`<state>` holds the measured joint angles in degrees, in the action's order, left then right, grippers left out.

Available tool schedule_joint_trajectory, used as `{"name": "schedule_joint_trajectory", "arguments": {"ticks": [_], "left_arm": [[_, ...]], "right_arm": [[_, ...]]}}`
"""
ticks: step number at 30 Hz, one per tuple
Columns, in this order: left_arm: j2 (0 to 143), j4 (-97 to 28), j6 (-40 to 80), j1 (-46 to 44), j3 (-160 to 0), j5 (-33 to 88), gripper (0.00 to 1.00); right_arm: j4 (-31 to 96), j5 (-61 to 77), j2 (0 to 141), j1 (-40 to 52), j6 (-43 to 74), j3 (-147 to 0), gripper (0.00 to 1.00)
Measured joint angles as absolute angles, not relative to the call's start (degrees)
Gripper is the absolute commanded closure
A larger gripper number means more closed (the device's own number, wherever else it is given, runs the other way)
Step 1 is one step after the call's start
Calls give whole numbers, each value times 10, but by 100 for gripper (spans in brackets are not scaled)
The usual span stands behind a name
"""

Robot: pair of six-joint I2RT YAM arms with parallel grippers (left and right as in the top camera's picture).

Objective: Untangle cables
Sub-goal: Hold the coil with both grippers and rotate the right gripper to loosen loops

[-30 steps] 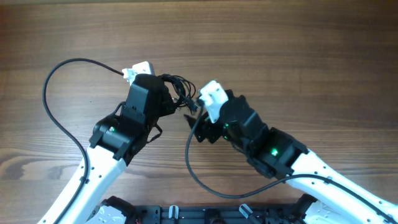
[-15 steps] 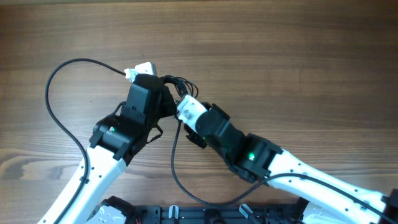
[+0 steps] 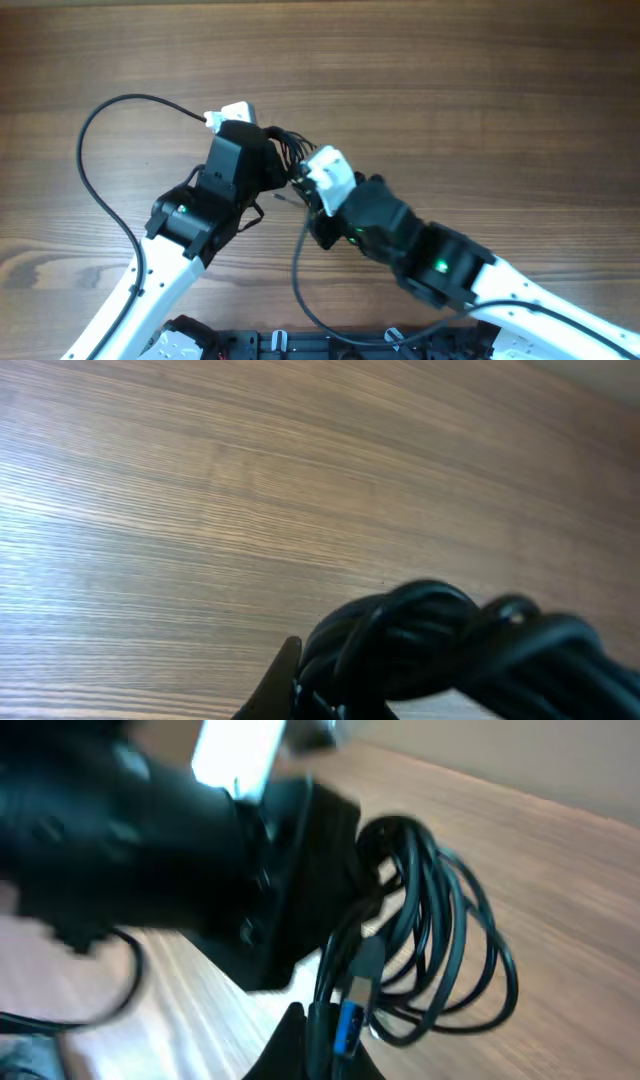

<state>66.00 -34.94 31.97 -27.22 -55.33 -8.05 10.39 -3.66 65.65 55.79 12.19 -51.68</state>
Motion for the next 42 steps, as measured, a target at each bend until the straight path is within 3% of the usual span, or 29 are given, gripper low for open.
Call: {"name": "schedule_joint_trajectory", "arguments": {"ticks": [17,34,42], "left_arm": [[660,-342,321,-267,-553,4,96],[665,-311,321,-319,-551,32,96],[665,-277,305,-319,-549,140,96]], "right_arm": [[75,13,670,509,204,-516,96],[92,-4,747,455,270,-517,96],[83,4,759,415,293,-517,95]]}}
